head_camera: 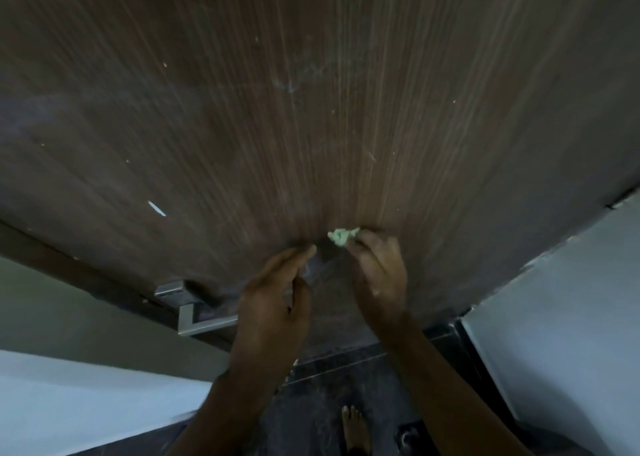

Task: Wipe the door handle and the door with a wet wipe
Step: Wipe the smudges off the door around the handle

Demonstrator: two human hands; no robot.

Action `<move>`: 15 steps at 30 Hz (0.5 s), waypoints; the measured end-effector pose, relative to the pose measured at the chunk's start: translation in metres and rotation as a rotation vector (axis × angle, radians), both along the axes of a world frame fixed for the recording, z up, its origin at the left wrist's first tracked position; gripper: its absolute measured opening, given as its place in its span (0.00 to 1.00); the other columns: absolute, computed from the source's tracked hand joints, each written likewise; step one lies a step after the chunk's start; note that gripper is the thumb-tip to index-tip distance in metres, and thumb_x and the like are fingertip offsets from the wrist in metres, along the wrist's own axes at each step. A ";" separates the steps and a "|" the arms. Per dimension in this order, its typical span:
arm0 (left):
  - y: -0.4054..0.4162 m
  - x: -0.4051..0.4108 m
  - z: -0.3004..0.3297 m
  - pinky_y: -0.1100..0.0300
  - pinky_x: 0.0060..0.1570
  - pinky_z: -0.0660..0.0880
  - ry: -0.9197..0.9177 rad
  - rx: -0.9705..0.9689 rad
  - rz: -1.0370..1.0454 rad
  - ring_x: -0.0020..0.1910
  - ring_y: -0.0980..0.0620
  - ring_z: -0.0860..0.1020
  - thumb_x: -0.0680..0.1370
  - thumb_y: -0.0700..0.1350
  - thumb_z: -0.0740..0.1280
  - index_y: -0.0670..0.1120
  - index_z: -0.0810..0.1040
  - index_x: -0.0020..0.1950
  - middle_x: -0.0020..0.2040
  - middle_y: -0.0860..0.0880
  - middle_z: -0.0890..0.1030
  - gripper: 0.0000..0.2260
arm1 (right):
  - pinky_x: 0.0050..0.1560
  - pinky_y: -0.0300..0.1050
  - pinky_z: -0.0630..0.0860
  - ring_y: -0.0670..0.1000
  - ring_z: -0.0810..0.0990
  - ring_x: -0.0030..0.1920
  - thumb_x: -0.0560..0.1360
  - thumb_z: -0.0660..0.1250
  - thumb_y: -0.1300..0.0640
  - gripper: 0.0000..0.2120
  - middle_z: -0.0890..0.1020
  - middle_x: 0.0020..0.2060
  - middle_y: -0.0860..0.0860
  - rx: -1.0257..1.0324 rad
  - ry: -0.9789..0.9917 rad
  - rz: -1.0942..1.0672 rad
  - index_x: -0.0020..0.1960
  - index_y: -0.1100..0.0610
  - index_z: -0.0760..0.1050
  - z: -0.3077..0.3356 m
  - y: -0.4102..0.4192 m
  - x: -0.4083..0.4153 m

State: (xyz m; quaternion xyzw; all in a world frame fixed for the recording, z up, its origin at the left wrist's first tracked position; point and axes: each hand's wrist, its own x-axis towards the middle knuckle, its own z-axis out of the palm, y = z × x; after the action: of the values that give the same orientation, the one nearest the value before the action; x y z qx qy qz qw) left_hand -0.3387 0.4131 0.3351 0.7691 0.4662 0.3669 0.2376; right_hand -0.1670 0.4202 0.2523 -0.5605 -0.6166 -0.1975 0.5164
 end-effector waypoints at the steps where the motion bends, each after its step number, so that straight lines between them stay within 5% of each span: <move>1: 0.001 0.000 -0.001 0.77 0.61 0.68 0.000 0.003 0.000 0.61 0.67 0.75 0.78 0.34 0.64 0.47 0.79 0.65 0.63 0.55 0.80 0.18 | 0.47 0.49 0.78 0.58 0.78 0.49 0.79 0.65 0.67 0.06 0.81 0.54 0.60 -0.066 -0.035 0.024 0.53 0.67 0.80 -0.012 -0.005 -0.001; 4: -0.001 -0.003 -0.003 0.77 0.61 0.68 0.018 0.012 -0.002 0.61 0.67 0.75 0.78 0.34 0.65 0.46 0.80 0.65 0.62 0.53 0.80 0.17 | 0.51 0.47 0.79 0.56 0.78 0.51 0.68 0.74 0.76 0.12 0.83 0.50 0.62 -0.196 -0.011 0.032 0.50 0.69 0.82 -0.022 -0.013 -0.006; 7: -0.002 -0.009 -0.009 0.77 0.60 0.68 0.033 -0.007 0.004 0.60 0.71 0.74 0.78 0.33 0.66 0.47 0.80 0.64 0.62 0.55 0.80 0.18 | 0.56 0.39 0.77 0.50 0.78 0.52 0.80 0.67 0.66 0.05 0.79 0.53 0.53 -0.027 0.160 -0.009 0.54 0.63 0.80 0.008 -0.007 -0.011; 11: -0.005 -0.020 -0.018 0.72 0.57 0.73 0.008 -0.036 0.027 0.59 0.66 0.77 0.78 0.33 0.64 0.55 0.78 0.63 0.60 0.57 0.80 0.20 | 0.50 0.40 0.80 0.51 0.82 0.47 0.81 0.67 0.64 0.04 0.80 0.51 0.53 0.088 0.287 -0.081 0.48 0.62 0.79 0.025 0.003 -0.022; 15: -0.008 -0.035 -0.025 0.75 0.56 0.71 0.007 -0.029 0.101 0.57 0.69 0.76 0.76 0.37 0.63 0.53 0.80 0.61 0.57 0.56 0.82 0.18 | 0.58 0.49 0.81 0.50 0.81 0.53 0.79 0.68 0.62 0.07 0.82 0.53 0.60 -0.369 0.344 0.006 0.51 0.65 0.82 -0.033 -0.013 -0.055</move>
State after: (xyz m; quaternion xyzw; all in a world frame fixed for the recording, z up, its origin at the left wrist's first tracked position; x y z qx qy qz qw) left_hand -0.3741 0.4050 0.3100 0.7422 0.5107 0.3690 0.2285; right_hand -0.2219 0.4077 0.2197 -0.6686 -0.5470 0.0181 0.5034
